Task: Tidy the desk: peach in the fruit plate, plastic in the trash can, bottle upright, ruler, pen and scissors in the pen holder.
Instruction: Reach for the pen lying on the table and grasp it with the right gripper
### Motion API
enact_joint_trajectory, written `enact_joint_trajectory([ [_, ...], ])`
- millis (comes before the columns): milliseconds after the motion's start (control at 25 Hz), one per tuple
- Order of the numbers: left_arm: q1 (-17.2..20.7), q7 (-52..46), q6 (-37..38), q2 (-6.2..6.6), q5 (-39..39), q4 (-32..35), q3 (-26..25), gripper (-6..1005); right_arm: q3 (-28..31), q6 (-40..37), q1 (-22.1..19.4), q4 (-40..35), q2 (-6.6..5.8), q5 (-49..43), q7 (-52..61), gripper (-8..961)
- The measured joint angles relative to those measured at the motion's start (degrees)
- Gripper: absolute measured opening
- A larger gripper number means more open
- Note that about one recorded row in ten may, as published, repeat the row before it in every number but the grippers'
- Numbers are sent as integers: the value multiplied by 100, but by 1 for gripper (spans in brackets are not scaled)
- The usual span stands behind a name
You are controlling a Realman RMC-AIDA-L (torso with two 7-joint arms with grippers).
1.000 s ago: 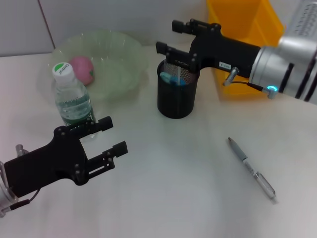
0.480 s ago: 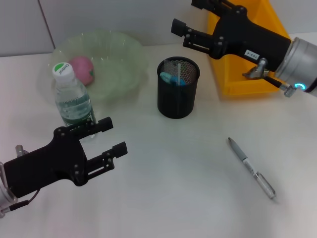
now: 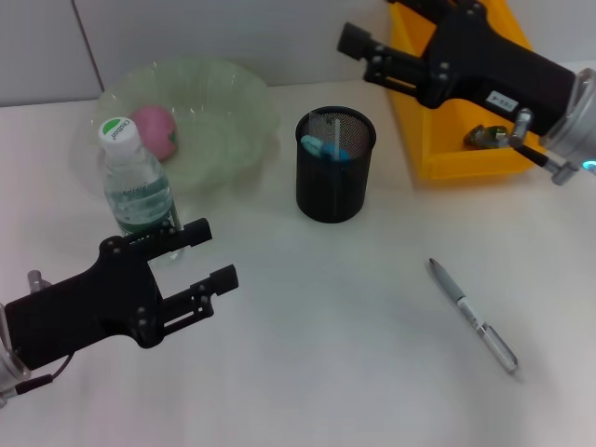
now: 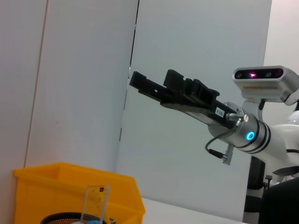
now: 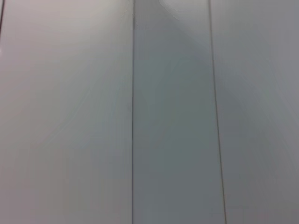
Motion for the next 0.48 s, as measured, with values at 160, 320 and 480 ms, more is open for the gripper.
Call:
enact_joint_trajectory([
  [160,-16,-178,14,45,15,29,0,644,442,48,-134,-591,-117,-964,1339,827],
  [320,-50,-298,76,67,201,88,-54,644,759,-1,-266,-1259,-103,-1794,2247,827],
  [480,-52,-308,136,44,435,200,-159,644,927,-193,-431,-2501,-37,-2934,3487,827],
])
